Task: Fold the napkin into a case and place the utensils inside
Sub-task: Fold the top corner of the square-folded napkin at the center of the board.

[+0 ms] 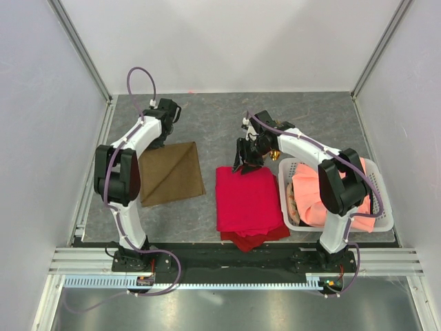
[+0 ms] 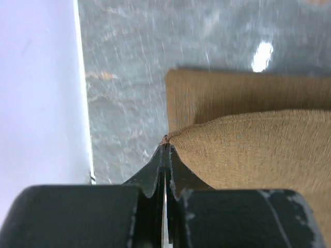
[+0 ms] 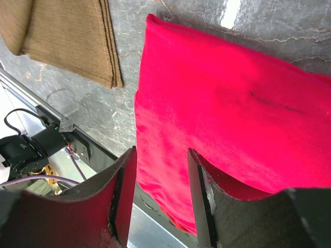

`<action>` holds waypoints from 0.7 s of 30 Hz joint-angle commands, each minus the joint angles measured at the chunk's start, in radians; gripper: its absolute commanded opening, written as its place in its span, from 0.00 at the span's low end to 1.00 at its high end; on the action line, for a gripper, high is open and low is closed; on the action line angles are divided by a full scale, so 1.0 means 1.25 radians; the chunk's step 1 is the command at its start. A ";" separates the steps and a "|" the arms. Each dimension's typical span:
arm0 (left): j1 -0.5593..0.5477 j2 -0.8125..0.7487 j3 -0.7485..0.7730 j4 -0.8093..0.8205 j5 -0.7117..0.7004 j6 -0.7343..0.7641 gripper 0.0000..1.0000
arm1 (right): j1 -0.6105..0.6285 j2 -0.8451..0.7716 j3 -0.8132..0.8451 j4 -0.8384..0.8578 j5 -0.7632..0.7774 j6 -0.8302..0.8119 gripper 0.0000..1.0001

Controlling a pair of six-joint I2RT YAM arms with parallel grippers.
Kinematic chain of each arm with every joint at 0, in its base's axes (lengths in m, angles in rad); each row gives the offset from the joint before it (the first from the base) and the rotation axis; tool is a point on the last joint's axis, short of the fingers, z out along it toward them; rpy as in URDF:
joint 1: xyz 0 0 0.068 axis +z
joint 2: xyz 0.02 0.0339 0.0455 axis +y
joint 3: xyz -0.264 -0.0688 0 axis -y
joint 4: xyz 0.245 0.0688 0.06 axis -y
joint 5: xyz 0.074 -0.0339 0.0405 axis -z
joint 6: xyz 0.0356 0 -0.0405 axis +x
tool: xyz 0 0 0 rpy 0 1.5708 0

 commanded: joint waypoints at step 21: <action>0.038 0.097 0.063 0.024 -0.044 0.045 0.02 | 0.020 0.025 0.048 -0.027 0.004 -0.007 0.51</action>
